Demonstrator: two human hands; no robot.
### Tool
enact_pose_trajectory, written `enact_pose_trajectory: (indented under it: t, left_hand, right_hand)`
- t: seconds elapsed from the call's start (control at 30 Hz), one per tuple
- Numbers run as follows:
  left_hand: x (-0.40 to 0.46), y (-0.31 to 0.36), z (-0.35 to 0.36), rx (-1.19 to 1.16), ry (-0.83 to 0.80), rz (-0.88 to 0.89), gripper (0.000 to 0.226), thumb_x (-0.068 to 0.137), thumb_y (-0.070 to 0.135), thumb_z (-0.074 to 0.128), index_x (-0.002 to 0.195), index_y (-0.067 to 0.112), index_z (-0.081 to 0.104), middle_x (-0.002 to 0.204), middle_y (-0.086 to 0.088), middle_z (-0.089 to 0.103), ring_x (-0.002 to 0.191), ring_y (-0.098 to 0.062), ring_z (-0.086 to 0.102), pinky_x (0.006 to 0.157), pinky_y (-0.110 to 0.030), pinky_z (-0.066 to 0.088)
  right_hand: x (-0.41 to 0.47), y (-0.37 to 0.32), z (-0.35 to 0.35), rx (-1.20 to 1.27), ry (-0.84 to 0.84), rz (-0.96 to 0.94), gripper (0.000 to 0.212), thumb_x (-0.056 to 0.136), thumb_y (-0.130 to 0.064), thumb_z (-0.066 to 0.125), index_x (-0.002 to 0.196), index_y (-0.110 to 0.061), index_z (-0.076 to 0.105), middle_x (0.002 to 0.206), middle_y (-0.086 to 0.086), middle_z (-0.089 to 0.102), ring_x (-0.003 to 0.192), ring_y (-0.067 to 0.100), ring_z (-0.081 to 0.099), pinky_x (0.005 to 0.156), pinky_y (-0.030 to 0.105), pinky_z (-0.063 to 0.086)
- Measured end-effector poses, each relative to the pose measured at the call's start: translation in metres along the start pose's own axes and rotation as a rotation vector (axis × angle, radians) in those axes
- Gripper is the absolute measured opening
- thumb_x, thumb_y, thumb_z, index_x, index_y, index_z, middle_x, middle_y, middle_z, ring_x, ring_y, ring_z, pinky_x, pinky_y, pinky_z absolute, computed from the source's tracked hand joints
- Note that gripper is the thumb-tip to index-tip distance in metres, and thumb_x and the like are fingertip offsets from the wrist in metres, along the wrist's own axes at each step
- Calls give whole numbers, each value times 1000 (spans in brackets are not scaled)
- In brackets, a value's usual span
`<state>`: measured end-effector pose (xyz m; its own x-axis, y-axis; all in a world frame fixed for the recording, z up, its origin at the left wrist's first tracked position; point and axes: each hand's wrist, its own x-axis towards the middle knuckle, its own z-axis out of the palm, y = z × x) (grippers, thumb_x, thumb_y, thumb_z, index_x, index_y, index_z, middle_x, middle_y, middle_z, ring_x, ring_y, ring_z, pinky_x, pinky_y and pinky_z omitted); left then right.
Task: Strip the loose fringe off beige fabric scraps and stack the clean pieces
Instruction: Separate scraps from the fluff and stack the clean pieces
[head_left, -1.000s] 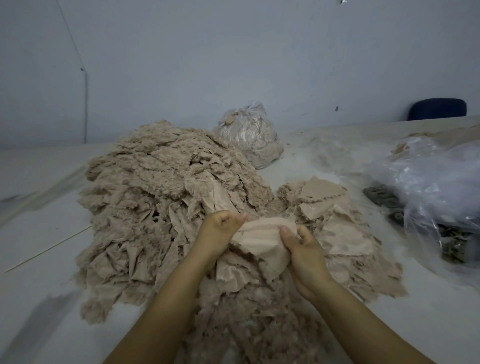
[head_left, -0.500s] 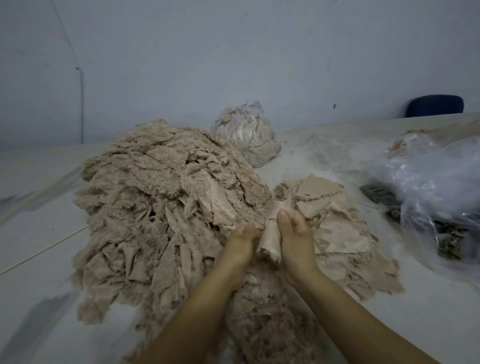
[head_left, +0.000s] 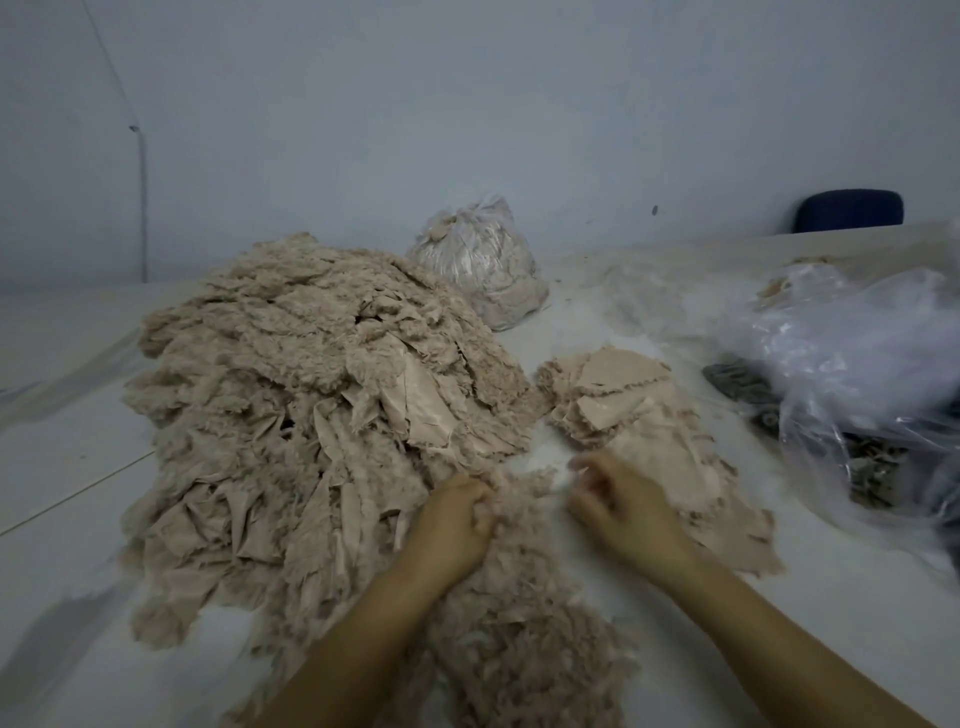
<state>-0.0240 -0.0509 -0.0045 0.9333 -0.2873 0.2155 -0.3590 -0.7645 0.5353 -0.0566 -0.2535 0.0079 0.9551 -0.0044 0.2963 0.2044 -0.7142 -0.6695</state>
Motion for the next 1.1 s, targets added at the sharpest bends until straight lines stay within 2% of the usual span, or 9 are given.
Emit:
enact_pose_trajectory:
  t: [0.13, 0.23, 0.37, 0.43, 0.5, 0.63, 0.8, 1.0, 1.1]
  left_hand:
    - [-5, 6, -12, -591, -84, -122, 18, 95, 11, 52, 91, 17, 69, 93, -4, 71, 89, -20, 65, 84, -35, 51]
    - [-12, 7, -23, -811, -57, -151, 27, 96, 28, 52, 89, 5, 65, 89, -9, 65, 85, -24, 60, 79, -36, 47]
    - [-18, 4, -27, -690, -124, -131, 32, 87, 50, 59, 106, 24, 58, 96, 14, 62, 87, 0, 60, 75, -11, 45]
    - [-20, 1, -26, -641, -85, -103, 15, 88, 31, 65, 95, 18, 63, 80, 7, 59, 74, -6, 55, 68, -14, 42]
    - [-20, -4, -29, -726, -1, -134, 20, 93, 20, 58, 88, 2, 66, 77, -5, 58, 73, -14, 52, 69, -24, 41]
    - [-22, -16, -46, -739, -81, -101, 24, 93, 21, 57, 75, 11, 68, 65, 11, 63, 63, -2, 56, 60, -11, 42]
    - [-22, -33, -65, -576, -378, -94, 9, 80, 36, 73, 88, 31, 72, 87, 19, 71, 82, 4, 65, 68, -9, 46]
    - [-9, -21, -60, -411, -347, 47, 94, 55, 59, 81, 134, 43, 32, 124, 16, 48, 110, 0, 51, 90, -20, 45]
    - [-7, -12, -45, -496, -139, 207, 33, 79, 27, 75, 102, 40, 56, 107, 18, 62, 100, -4, 58, 82, -18, 48]
  right_hand:
    - [-7, -23, 35, 233, -248, -48, 39, 88, -31, 67, 125, -31, 54, 108, -15, 57, 98, 1, 55, 81, 13, 43]
    - [-3, -38, 37, 456, -91, -10, 30, 91, -20, 64, 68, -39, 60, 64, -17, 52, 62, -3, 48, 62, 15, 37]
    - [4, -54, 33, 778, 9, 232, 35, 93, -20, 60, 61, -31, 55, 58, -9, 45, 58, 10, 45, 62, 25, 36]
    - [8, -58, 32, 927, 10, 404, 7, 94, -23, 59, 97, -19, 54, 83, 2, 50, 79, 20, 51, 73, 34, 42]
    - [9, -56, 33, 991, -24, 521, 12, 95, -18, 56, 93, -15, 45, 78, 0, 53, 68, 16, 55, 66, 31, 45]
    - [2, -62, 35, 1029, -147, 528, 19, 84, 10, 53, 76, -6, 47, 56, 6, 49, 42, 17, 46, 36, 25, 38]
    - [1, -70, 40, 942, -98, 487, 10, 89, -4, 60, 95, 4, 59, 66, 18, 55, 53, 27, 47, 55, 32, 38]
    - [1, -75, 51, 913, -93, 406, 18, 91, -16, 63, 92, 2, 64, 80, 18, 69, 67, 26, 64, 59, 29, 51]
    - [2, -80, 58, 934, -12, 393, 14, 89, -20, 65, 83, -8, 61, 68, 8, 69, 56, 15, 64, 50, 24, 50]
